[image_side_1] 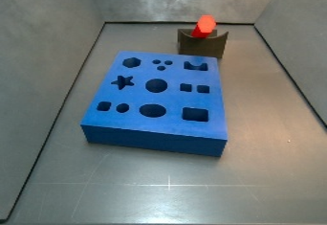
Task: Pick up the hexagon object. Move up. Place the hexagon object on the fixture. Regrasp the hexagon object. Move to above the board. Insert the hexagon object.
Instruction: Regrasp the hexagon object.
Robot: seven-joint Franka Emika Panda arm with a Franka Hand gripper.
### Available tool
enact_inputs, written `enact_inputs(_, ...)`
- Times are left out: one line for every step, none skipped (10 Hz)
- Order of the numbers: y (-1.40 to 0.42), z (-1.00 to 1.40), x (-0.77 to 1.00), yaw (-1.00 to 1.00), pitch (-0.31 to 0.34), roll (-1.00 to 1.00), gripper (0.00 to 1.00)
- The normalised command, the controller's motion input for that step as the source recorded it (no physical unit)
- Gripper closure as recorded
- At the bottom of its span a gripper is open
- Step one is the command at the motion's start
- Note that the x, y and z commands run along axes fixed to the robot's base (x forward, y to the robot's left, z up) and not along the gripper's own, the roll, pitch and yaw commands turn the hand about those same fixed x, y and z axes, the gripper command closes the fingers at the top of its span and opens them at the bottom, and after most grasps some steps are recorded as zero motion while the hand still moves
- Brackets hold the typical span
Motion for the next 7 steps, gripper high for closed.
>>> enact_inputs(-0.02, 0.01, 0.01, 0.03, 0.049, 1.0, 0.0)
enact_inputs(-0.02, 0.01, 0.02, 0.04, 0.061, 1.0, 0.0)
enact_inputs(-0.03, 0.0, 0.04, 0.04, 0.073, 1.0, 0.0)
enact_inputs(-0.03, 0.0, 0.06, 0.05, 0.085, 1.0, 0.0)
enact_inputs(-0.03, 0.0, 0.06, 0.05, 0.094, 1.0, 0.0)
enact_inputs(-0.04, 0.0, 0.08, 0.06, 0.116, 1.0, 0.0)
enact_inputs(-0.04, 0.0, 0.09, 0.07, 0.134, 1.0, 0.0)
